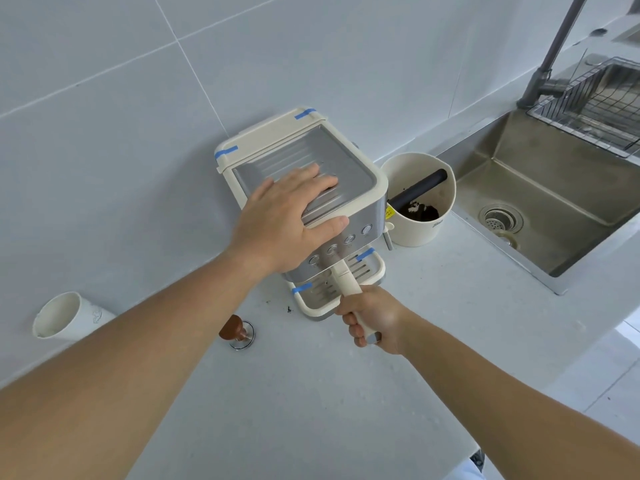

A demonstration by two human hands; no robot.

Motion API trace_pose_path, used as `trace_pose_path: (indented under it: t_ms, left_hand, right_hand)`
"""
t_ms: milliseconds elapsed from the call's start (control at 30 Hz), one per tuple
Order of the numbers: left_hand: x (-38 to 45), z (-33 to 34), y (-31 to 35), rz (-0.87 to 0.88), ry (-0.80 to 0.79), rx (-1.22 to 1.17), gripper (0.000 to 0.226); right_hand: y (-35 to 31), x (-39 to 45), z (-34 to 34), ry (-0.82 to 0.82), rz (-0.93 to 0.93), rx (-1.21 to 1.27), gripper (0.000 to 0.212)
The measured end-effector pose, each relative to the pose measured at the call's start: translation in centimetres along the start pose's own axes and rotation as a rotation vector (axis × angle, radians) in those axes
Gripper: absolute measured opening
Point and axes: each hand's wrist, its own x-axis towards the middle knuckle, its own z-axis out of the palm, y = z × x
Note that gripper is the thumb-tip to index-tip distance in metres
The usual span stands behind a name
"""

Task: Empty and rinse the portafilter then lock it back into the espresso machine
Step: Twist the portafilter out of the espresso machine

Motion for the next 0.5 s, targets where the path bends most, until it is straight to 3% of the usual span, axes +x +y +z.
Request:
trace_pose_path:
  t_ms: [233, 500]
  left_hand:
    - [-0.1, 0.0, 0.2, 0.001, 0.002, 0.003, 0.062]
    - [0.0, -0.2, -0.2, -0.021, -0.032, -0.014, 0.062]
  right_hand:
    - [0.4, 0.1, 0.9, 0.061, -0.021, 0.021, 0.011]
    - [2.3, 2.5, 9.7, 0.167, -0.054, 0.387, 0.013]
